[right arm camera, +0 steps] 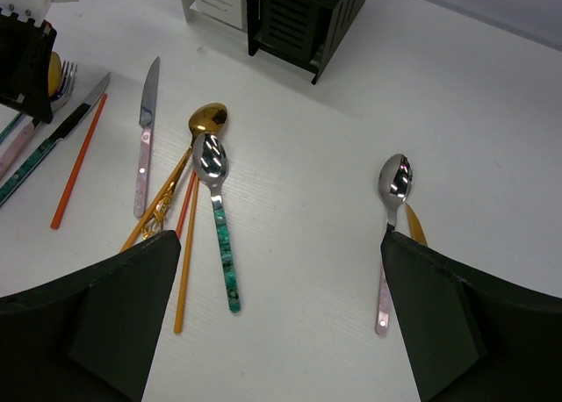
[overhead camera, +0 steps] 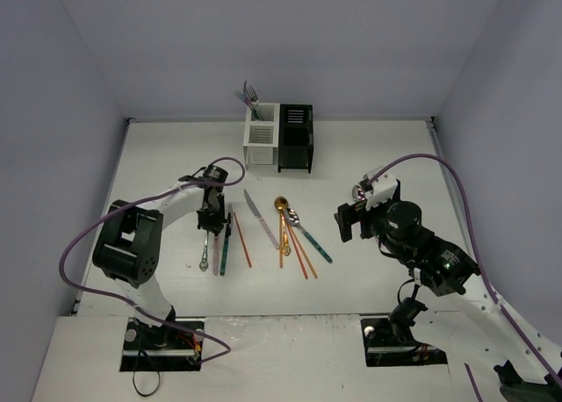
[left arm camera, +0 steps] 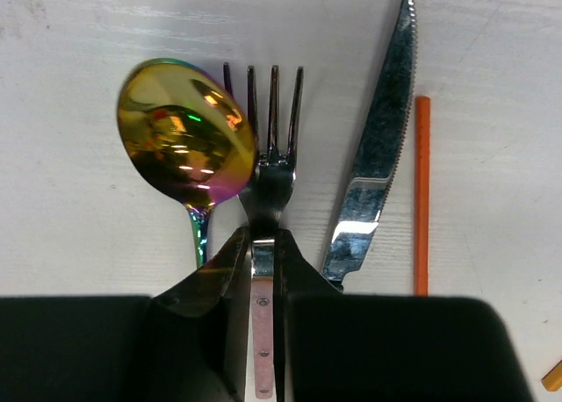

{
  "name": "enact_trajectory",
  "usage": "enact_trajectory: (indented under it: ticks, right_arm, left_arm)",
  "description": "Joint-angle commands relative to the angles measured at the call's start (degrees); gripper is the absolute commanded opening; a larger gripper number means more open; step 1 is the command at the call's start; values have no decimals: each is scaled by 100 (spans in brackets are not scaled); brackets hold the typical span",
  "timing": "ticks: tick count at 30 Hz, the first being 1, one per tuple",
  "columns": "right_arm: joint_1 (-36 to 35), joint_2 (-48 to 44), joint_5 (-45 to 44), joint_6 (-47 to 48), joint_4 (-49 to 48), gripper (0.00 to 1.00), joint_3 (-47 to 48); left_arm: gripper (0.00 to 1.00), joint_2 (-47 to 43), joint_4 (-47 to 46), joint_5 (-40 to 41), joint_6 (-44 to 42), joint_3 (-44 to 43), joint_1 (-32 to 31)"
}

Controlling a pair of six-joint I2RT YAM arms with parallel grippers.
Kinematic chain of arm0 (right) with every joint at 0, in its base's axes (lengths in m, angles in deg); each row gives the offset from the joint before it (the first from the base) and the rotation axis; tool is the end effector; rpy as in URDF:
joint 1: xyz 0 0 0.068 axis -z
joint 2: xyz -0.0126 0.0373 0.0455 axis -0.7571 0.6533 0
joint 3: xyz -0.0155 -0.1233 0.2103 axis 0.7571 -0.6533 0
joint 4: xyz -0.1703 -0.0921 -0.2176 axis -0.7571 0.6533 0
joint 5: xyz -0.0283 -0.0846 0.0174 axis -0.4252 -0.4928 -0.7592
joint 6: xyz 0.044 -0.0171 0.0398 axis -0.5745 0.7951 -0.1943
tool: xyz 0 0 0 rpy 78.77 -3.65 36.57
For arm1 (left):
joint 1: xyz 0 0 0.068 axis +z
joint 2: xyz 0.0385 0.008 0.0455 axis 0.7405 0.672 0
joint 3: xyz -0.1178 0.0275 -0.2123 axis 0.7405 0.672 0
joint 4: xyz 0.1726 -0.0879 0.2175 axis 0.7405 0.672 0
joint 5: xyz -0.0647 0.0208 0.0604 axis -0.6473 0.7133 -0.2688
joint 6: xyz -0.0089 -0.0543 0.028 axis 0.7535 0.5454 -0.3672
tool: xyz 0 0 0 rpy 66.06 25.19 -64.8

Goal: Sort the eating utensils into containers

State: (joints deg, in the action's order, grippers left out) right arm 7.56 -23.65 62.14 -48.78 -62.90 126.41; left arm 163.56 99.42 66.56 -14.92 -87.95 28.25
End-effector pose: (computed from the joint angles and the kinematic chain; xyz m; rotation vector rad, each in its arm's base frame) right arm 0.1738 0.1432 0.3469 -0.4547 1.6576 0.4086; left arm 0.3327 -0.1189 0.1110 -0.2303 2.8032 -0.2331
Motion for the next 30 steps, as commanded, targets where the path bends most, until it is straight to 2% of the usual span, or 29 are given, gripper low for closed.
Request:
enact_trajectory:
  ticks: [1, 10, 14, 18, 21, 22, 23, 24, 25, 30]
  right_arm:
    - [16, 45, -139, 48, -243, 96, 24]
    - [18, 89, -214, 104, -243, 96, 138]
    - [25, 133, -269, 127, -243, 96, 215]
    - [20, 169, -367, 127, -246, 97, 266]
    - [25, 195, -477, 125, -252, 97, 318]
    - [25, 199, -498, 117, -254, 97, 349]
    - [25, 220, -498, 110, -260, 97, 397]
    - [25, 246, -498, 109, -261, 97, 441]
    - [25, 294, -505, 109, -261, 97, 490]
    - [34, 427, -573, 127, -261, 97, 590]
  left_arm:
    - [0, 3, 124, -115, 127, -220, -210]
    - [0, -861, 127, -226, 257, -970, -332]
    - [0, -1157, 115, 47, 79, -1685, -332]
    - [0, -1367, -811, 223, -210, -2221, -332]
    - [0, -1436, -2201, 288, -320, -2194, -332]
    - [0, -1371, -2928, 335, -406, -2217, -332]
    - [0, -1255, -3498, 397, -488, -2292, -332]
    - [0, -1140, -3541, 418, -494, -2395, -332]
    - [0, -1009, -3963, 419, -617, -2664, -332]
    - [0, 145, -4763, 276, -1046, -3966, -323]
